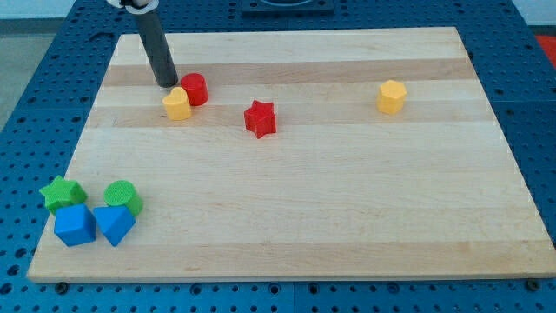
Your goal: Push red circle right to the yellow heart
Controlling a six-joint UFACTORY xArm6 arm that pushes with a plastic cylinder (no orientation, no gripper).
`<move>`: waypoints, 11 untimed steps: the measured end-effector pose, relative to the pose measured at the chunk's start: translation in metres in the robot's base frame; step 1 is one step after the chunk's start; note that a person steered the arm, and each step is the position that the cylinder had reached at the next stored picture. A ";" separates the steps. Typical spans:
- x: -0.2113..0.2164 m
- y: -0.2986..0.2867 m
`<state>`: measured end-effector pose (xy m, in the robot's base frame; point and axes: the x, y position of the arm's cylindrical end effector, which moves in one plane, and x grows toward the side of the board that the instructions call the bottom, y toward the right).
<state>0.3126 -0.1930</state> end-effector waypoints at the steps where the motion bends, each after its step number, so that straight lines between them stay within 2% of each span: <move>1: 0.000 0.000; 5: 0.006 0.055; 11: 0.029 0.081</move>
